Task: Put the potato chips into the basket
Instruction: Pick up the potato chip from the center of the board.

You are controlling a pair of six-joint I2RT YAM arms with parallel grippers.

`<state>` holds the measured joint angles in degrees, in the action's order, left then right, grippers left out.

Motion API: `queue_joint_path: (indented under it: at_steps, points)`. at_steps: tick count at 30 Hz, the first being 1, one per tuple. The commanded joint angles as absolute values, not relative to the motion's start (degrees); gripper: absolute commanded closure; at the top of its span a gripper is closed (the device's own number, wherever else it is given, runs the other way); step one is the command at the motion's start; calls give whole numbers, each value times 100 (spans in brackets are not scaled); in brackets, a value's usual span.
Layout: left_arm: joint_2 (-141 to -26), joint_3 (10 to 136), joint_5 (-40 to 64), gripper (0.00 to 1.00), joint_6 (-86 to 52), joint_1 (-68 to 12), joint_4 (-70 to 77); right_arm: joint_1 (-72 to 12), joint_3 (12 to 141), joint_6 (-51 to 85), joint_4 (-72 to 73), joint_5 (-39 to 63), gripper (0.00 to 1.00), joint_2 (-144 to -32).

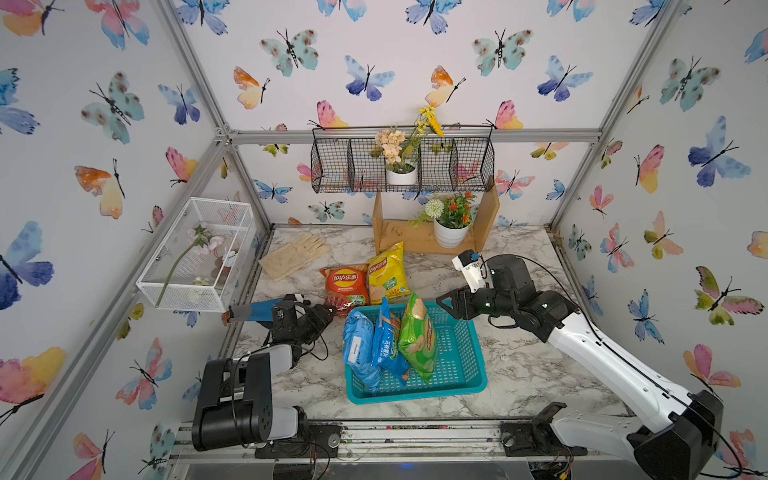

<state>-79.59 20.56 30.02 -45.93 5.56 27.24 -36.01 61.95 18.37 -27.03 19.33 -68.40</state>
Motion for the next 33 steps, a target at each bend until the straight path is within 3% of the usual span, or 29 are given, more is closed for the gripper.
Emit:
queue_joint_path:
  at_steps: [1, 3, 5, 15, 18, 21, 24, 33]
  points:
    - [-8111, 2054, 3319, 71, -4734, 571, 3132, -3630, 6390, 1767, -2741, 1979, 41, -6856]
    - [-8162, 2114, 3384, 89, -4755, 580, 3110, -3630, 6390, 1758, -2761, 1960, 41, -6831]
    - [-8157, 2184, 3423, 100, -4740, 580, 3046, -3630, 6381, 1740, -2788, 1943, 41, -6813]
    - [-7217, 2747, 3011, 100, -4400, 598, 1557, -3630, 6425, 1723, -2790, 2007, 41, -6812]
    - [-6985, 2795, 2647, 53, -4339, 597, 1109, -3630, 6442, 1731, -2773, 2038, 41, -6820]
    - [-6954, 2848, 2231, 32, -4124, 598, 721, -3630, 6468, 1731, -2792, 2065, 41, -6812]
    - [-7299, 2963, 2181, 24, -3877, 669, 587, -3630, 6486, 1740, -2808, 2065, 41, -6795]
    - [-8171, 3316, 2227, 17, -3359, 819, 758, -3630, 6574, 1749, -2888, 2044, 41, -6872]
